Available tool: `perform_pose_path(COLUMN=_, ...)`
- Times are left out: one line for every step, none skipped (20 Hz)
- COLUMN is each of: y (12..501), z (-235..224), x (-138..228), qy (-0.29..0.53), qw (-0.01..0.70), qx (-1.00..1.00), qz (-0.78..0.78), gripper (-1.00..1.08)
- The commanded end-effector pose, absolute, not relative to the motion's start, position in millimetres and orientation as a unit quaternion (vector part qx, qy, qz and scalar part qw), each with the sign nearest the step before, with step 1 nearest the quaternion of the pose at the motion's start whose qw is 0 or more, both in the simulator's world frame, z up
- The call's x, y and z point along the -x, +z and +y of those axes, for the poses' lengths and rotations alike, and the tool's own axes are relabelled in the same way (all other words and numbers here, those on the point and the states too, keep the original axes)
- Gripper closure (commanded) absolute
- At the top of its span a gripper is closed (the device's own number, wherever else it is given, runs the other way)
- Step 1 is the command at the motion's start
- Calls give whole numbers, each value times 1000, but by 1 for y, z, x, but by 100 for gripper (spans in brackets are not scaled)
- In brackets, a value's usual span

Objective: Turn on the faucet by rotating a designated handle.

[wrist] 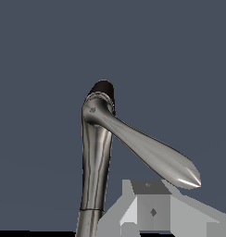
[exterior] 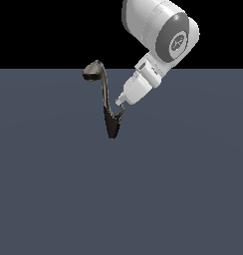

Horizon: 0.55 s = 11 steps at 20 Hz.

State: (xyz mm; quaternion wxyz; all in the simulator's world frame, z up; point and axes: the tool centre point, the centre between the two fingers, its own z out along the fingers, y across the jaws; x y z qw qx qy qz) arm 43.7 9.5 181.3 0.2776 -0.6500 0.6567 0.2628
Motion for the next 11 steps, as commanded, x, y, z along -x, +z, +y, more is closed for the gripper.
perform_pose_path(y=181, z=9, x=-44, qy=263, qw=278, qx=650, qz=657, gripper=108)
perform_pose_path(y=176, z=5, x=-41, qy=263, qw=277, qx=650, qz=657, gripper=108)
perform_pose_path(y=172, z=1, x=-37, qy=264, qw=276, qx=649, qz=658, gripper=108)
perform_pose_path(y=167, z=-4, x=-34, qy=265, qw=276, qx=649, qz=658, gripper=108)
perform_pose_path(y=162, z=-8, x=-31, qy=265, qw=275, qx=648, qz=658, gripper=108)
perform_pose_path(y=157, z=-13, x=-28, qy=266, qw=275, qx=648, qz=659, gripper=108)
perform_pose_path(y=152, z=-17, x=-25, qy=267, qw=274, qx=648, qz=659, gripper=108)
perform_pose_path(y=146, z=-22, x=-21, qy=268, qw=273, qx=647, qz=659, gripper=108)
perform_pose_path(y=141, z=-26, x=-18, qy=268, qw=273, qx=647, qz=660, gripper=108)
perform_pose_path(y=137, z=-30, x=-16, qy=269, qw=272, qx=646, qz=660, gripper=108)
perform_pose_path(y=137, z=-30, x=-16, qy=269, qw=272, qx=646, qz=660, gripper=108)
